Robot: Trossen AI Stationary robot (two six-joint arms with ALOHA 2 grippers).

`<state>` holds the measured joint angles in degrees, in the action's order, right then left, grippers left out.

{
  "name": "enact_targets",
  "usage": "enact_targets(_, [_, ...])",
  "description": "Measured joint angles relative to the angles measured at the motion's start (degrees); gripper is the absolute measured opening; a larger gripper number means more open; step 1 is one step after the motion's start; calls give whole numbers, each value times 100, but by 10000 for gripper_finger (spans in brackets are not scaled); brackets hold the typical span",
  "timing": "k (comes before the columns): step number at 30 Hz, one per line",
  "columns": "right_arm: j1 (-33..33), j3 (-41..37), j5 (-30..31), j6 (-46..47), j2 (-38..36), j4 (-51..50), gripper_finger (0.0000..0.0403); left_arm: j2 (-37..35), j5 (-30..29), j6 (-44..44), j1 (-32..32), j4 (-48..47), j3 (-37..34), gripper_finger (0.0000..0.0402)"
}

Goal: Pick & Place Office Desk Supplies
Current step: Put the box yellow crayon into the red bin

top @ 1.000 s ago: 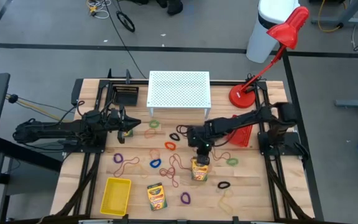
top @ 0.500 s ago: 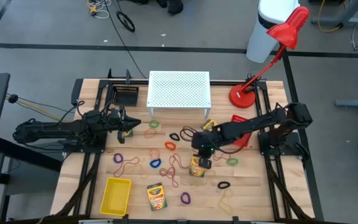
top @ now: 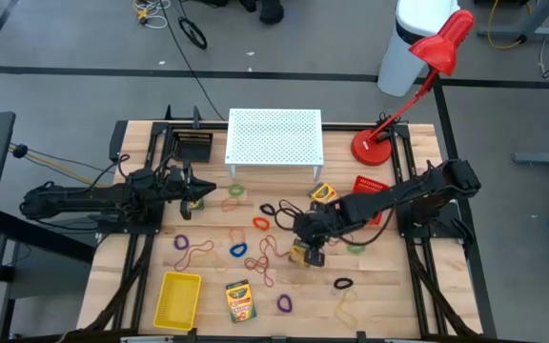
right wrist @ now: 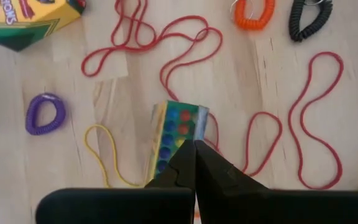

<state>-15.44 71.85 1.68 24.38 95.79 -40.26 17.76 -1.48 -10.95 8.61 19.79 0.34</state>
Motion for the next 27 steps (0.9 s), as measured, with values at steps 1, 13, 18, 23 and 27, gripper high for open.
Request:
enact_targets(1, [-3, 16, 16, 1, 0, -27, 0, 2, 0, -1, 0, 0, 2, 35])
enact_targets(13, [-84, 35, 61, -85, 0, -20, 0, 2, 0, -1, 1, 2, 0, 35])
enact_targets(18, [-79, 35, 27, -121, 0, -19, 0, 0, 0, -1, 0, 165, 2, 35])
enact_targets(23, [-80, 35, -105, 96, 0, 32, 0, 1, 0, -76, -1, 191, 1, 35])
enact_targets(27, [-152, 35, -129, 159, 1, 119, 0, 1, 0, -172, -1, 192, 1, 35])
